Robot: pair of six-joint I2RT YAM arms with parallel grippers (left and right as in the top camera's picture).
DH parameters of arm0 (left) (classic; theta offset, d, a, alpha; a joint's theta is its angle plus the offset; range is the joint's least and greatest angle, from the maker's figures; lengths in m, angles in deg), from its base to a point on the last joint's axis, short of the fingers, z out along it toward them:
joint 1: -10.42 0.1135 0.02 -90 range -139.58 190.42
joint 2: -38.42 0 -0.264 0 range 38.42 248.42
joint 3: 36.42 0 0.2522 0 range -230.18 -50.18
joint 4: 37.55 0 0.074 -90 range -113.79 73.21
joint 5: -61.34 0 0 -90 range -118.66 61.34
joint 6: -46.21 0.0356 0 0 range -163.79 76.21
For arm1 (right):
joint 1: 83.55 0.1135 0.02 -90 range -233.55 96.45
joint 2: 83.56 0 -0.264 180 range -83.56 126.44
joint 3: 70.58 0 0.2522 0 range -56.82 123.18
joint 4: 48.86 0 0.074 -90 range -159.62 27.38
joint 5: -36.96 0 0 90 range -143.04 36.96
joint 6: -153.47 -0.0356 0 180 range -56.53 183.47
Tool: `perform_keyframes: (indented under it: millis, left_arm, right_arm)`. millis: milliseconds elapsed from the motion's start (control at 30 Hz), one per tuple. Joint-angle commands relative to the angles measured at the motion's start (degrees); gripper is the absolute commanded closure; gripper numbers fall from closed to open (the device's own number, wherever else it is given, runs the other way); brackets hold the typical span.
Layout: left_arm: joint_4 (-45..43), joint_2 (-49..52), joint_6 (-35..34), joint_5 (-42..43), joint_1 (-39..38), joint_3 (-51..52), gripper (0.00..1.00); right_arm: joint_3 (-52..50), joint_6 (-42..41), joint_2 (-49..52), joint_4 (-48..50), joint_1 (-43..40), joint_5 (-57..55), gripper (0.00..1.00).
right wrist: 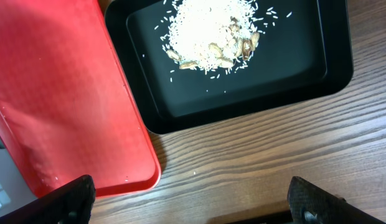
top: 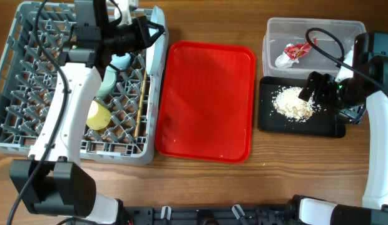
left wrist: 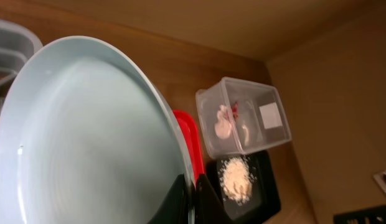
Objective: Sort waste into correct bins and load items into the dishwasher rack
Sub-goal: 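Lift the white plate with left gripper and stand it in the rack, then open left gripper to release the plate and withdraw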
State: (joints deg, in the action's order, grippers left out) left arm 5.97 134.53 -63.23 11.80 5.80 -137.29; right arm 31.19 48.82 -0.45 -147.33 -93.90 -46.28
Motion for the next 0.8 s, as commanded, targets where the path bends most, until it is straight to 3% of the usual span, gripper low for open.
perform_keyframes:
  millis: [0,267,467,533,567,633,700,767]
  left_arm:
    - [1.2,1.8,-1.0,6.3,1.2,-1.0,0.96]
    - [1.4,5.1,-0.9,6.8,2.8,-0.9,0.96]
    - [3.8,7.3,-0.3,-1.2,5.7,-0.9,0.95]
    - [4.2,7.6,-0.2,-4.5,6.6,-0.9,0.88]
    - [4.1,7.6,1.1,-5.0,7.2,-0.9,0.71]
    - [3.9,7.5,3.9,-5.0,7.6,-0.9,0.56]
    - [3.9,7.3,4.8,-5.2,7.9,-0.9,0.34]
    - [4.0,6.6,5.8,-5.5,8.1,-1.0,0.33]
  right_arm:
    - [0.9,1.0,-1.0,-0.1,-0.2,-0.9,0.00]
    - [0.9,1.0,-1.0,-0.2,-0.2,-0.9,0.00]
    - [0.9,1.0,-1.0,-0.2,-0.2,-0.8,0.01]
    - [0.9,1.0,-1.0,-0.1,-0.2,-0.8,0.00]
    - [0.9,1.0,-1.0,0.0,-0.2,-0.8,0.00]
    - [0.9,1.0,-1.0,0.1,-0.2,-0.8,0.00]
    - [0.9,1.0,-1.0,0.4,-0.2,-0.8,0.00]
    - [0.9,1.0,-1.0,1.1,-0.2,-0.8,0.00]
